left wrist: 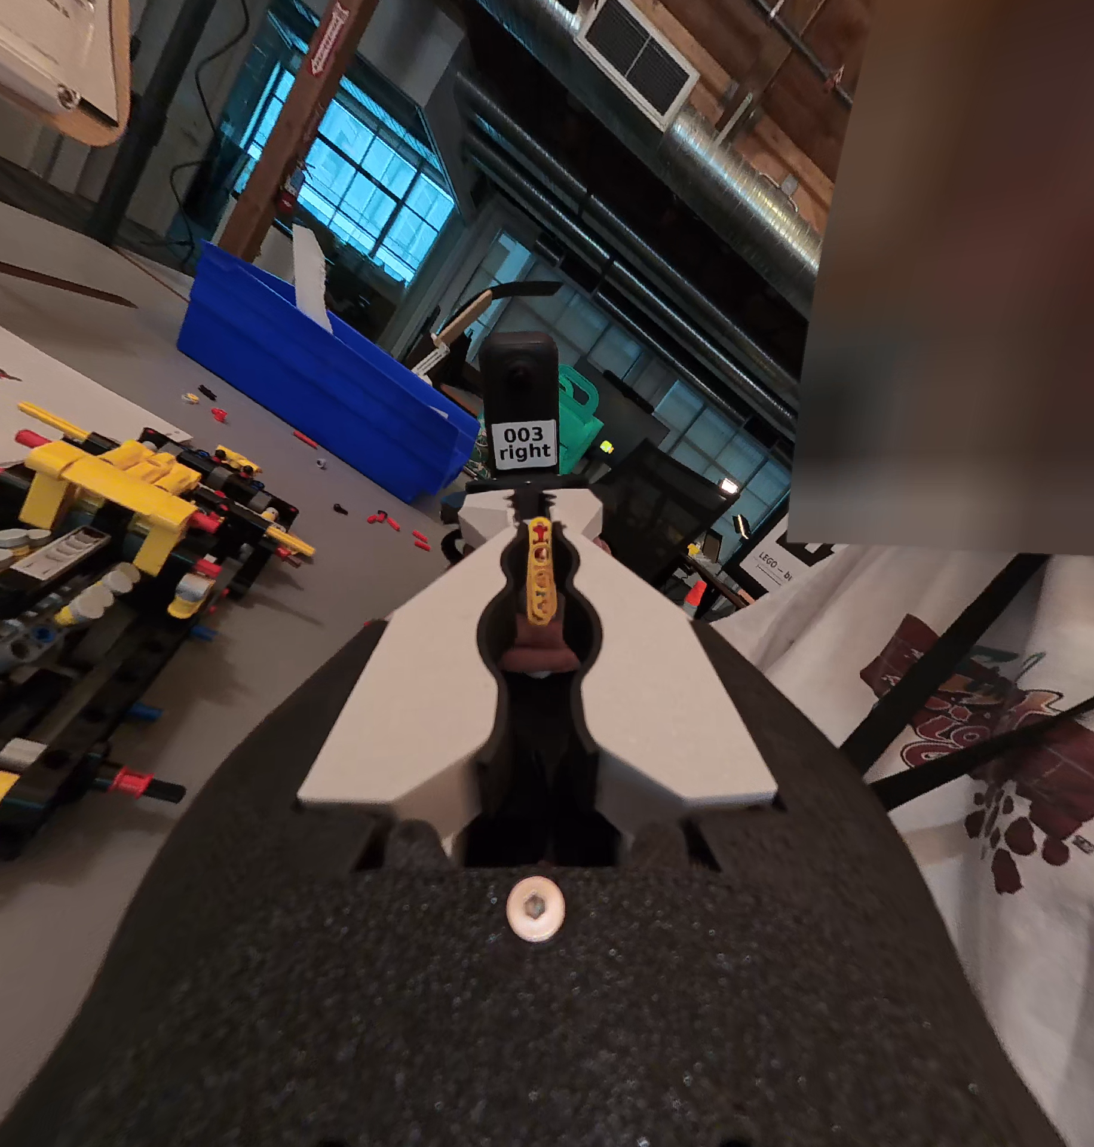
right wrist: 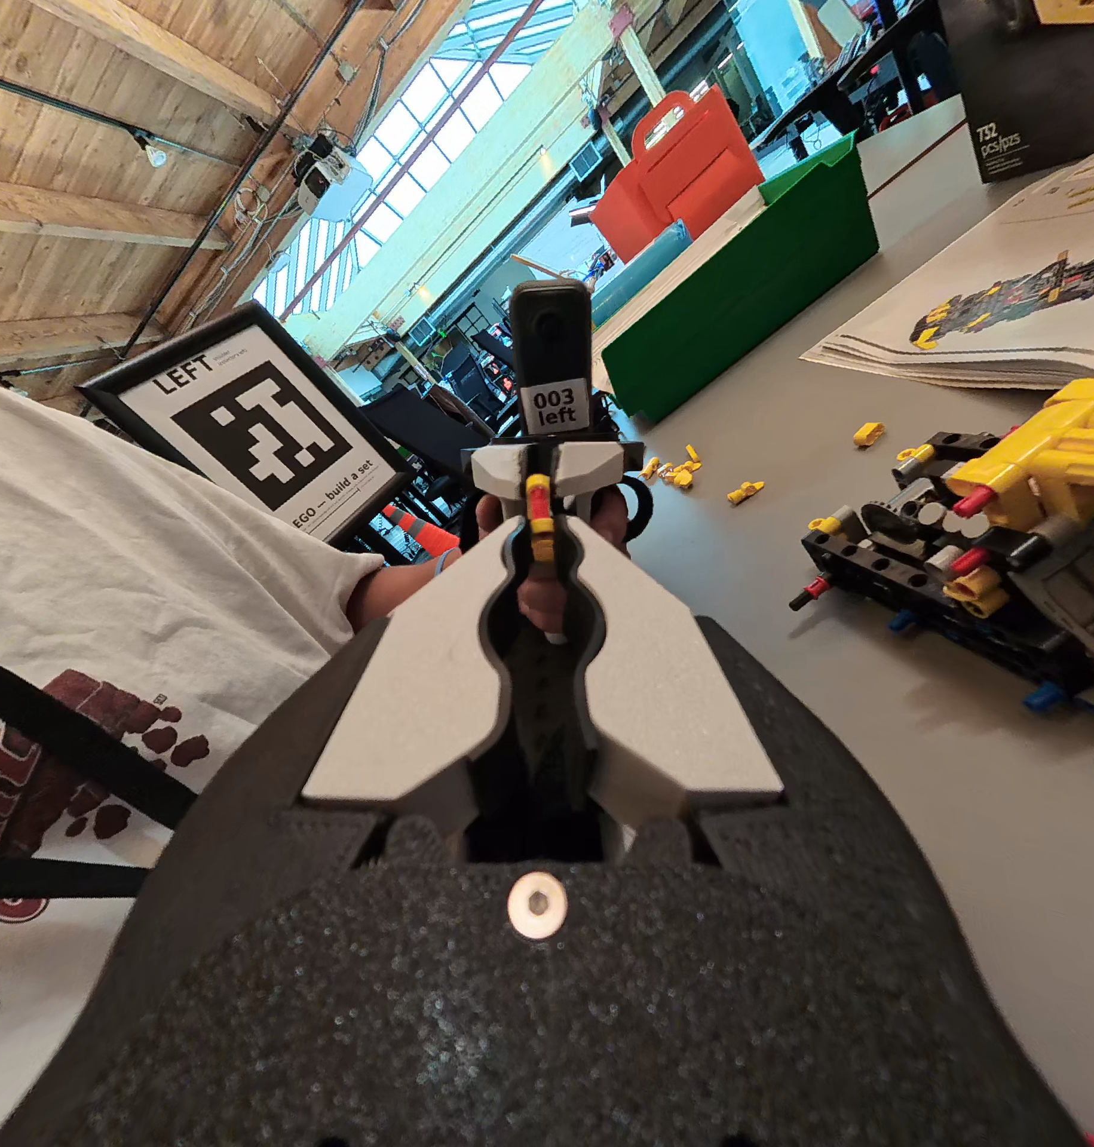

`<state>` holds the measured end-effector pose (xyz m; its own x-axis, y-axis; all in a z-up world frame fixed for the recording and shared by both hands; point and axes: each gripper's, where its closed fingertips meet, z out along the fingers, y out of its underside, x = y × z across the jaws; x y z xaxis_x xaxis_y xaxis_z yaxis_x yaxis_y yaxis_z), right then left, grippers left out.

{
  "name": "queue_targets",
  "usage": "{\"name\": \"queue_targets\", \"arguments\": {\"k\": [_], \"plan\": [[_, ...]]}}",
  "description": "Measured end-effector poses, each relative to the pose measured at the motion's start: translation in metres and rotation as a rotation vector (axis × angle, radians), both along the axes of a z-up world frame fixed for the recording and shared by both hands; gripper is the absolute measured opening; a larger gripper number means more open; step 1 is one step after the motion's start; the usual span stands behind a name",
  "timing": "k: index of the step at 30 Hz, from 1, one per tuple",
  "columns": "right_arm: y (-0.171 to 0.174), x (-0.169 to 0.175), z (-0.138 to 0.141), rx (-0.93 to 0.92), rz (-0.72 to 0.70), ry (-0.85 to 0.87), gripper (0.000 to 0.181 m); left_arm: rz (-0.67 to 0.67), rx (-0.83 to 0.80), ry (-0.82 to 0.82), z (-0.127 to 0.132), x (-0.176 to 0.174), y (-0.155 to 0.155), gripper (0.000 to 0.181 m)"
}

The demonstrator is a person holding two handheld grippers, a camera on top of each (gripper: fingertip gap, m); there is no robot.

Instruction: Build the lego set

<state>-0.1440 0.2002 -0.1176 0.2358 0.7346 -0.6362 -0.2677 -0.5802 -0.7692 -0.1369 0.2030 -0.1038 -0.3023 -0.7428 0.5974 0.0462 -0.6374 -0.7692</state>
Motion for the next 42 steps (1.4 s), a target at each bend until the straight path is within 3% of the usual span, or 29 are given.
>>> {"name": "queue_targets", "arguments": {"k": [12,31,34,36,38,42], "plan": [[-0.008,-0.008,-0.006,0.011,0.053,-0.055,0.006,-0.111,0.109,0.06,-0.008,-0.009,-0.011,0.008],[-0.002,-0.003,0.0,0.003,0.021,-0.004,0.006,-0.071,0.1,0.056,-0.006,-0.002,-0.008,0.007],[0.007,0.011,0.009,-0.04,-0.02,0.111,0.006,-0.06,0.161,0.133,-0.016,0.003,-0.011,0.026],[0.01,0.014,0.007,-0.066,-0.035,0.126,0.006,-0.049,0.234,0.173,-0.021,0.007,-0.017,0.028],[0.015,0.013,0.001,-0.056,-0.076,0.074,0.006,0.031,0.337,0.227,-0.026,0.013,-0.014,0.028],[0.028,0.021,-0.013,-0.045,-0.213,-0.052,0.006,0.366,0.684,0.392,-0.038,0.02,0.015,0.031]]}}
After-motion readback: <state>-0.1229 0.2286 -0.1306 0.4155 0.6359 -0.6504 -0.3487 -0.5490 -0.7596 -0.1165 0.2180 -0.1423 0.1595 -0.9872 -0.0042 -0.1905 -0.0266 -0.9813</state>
